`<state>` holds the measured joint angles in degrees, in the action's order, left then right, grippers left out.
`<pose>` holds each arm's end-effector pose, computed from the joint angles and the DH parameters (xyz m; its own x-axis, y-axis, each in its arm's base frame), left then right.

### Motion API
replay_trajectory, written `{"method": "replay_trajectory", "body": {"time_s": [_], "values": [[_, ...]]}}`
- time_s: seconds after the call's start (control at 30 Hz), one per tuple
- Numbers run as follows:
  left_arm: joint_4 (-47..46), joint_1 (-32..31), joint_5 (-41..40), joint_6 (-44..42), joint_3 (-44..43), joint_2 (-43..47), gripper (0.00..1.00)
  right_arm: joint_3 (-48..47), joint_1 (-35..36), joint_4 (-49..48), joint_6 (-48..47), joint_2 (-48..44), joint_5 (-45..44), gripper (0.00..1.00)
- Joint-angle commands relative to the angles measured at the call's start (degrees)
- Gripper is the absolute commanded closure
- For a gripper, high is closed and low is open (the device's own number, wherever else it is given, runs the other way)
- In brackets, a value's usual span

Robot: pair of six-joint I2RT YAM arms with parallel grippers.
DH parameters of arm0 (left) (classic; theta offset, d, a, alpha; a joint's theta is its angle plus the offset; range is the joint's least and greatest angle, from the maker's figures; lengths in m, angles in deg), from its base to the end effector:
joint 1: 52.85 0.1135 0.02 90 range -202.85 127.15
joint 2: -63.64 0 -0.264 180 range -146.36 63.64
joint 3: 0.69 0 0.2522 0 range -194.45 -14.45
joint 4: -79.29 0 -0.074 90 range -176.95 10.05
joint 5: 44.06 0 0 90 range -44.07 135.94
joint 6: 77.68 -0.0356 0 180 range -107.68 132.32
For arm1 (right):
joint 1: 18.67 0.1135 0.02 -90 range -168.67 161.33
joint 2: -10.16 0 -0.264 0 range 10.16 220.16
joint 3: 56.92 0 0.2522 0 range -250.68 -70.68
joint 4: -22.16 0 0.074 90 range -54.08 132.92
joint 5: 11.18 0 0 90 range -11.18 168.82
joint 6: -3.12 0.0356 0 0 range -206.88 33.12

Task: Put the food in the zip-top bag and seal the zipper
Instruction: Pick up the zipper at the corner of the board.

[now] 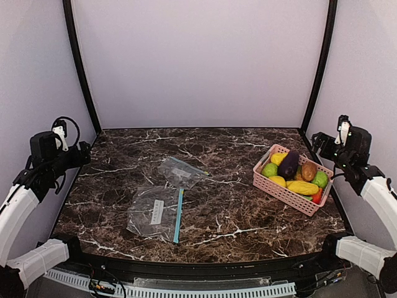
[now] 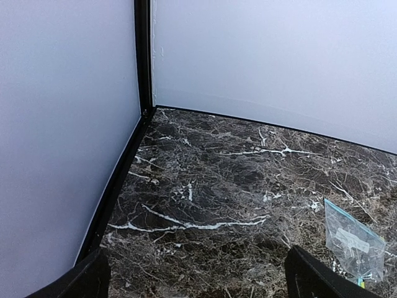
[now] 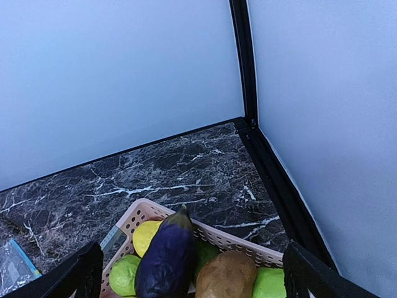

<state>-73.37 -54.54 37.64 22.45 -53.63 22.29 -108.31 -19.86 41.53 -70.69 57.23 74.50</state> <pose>0.1741 0.0000 0.3089 -0.2478 -0.1668 -0.9543 -0.1557 0.9791 -0.1307 0.1973 -0.0068 0.2974 -0.2233 0.2827 -0.9329 0.1621 0.9545 0.2505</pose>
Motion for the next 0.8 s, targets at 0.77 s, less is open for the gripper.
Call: {"method": "replay_trajectory", "body": {"time_s": [0.77], "values": [[4.42,-5.88,19.37,17.83,3.61,-2.87,0.01,-10.45,4.48,8.03,-3.05,6.69,19.23,0.01]]}}
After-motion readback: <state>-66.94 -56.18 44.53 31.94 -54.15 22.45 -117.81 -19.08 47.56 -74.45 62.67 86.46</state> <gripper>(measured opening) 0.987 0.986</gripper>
